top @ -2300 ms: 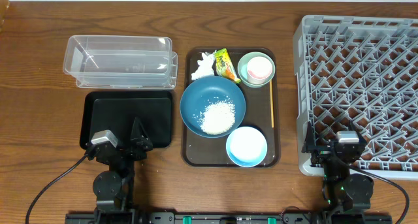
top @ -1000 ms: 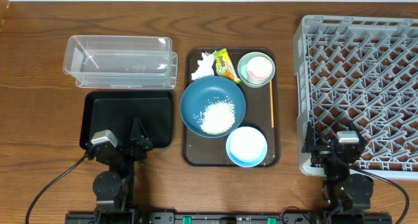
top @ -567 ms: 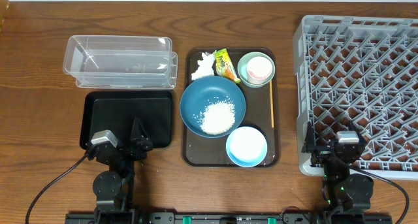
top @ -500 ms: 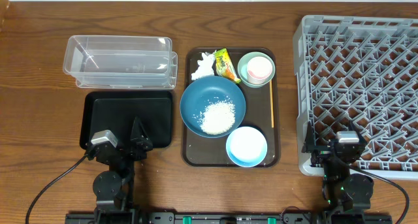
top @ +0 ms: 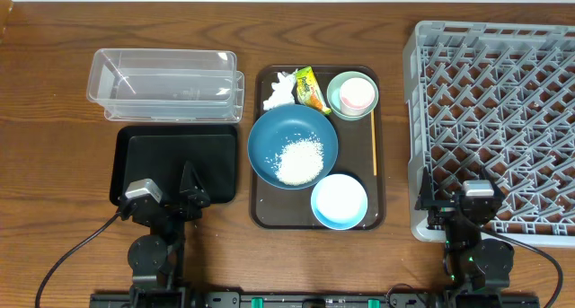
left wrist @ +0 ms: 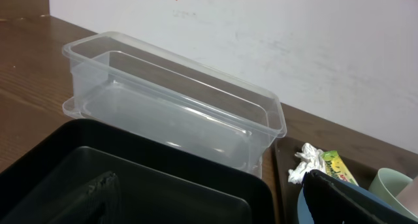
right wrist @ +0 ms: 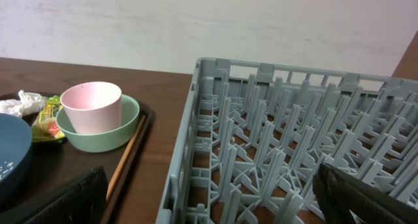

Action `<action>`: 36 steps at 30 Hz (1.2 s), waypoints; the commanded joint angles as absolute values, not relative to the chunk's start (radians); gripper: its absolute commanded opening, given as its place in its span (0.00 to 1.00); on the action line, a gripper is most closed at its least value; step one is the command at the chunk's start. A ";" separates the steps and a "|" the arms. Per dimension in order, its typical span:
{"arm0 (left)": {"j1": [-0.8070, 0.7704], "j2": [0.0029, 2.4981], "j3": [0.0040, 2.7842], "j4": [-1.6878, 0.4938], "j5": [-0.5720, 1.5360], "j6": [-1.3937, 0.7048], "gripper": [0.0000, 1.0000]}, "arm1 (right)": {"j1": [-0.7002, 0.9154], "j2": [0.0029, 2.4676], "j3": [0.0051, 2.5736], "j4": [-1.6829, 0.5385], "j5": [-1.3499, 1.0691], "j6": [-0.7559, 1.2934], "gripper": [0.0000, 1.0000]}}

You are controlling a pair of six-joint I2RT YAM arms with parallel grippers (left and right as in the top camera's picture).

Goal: Sort waste into correct bins and load items into the dishwasher rack

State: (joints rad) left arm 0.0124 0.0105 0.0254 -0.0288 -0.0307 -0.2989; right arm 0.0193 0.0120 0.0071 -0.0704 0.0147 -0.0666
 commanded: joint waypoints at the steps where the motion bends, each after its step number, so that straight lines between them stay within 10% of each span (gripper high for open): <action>1: 0.015 0.004 0.004 -0.023 0.040 -0.458 0.91 | 0.025 0.006 0.006 -0.075 0.007 -0.076 0.99; 14: 0.016 0.004 0.004 0.017 0.548 -1.034 0.91 | 0.025 0.006 0.006 -0.075 0.007 -0.076 0.99; 21: 0.016 0.015 0.108 0.013 0.586 -0.822 0.91 | 0.025 0.006 0.006 -0.075 0.007 -0.076 0.99; 36: 0.015 0.806 1.087 -0.983 0.462 -0.318 0.91 | 0.025 0.006 0.006 -0.075 0.007 -0.076 0.99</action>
State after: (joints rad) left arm 0.0124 0.7094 0.9707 -0.9413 0.3985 -0.4286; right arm 0.0193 0.0116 0.0071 -0.0700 0.0143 -0.0666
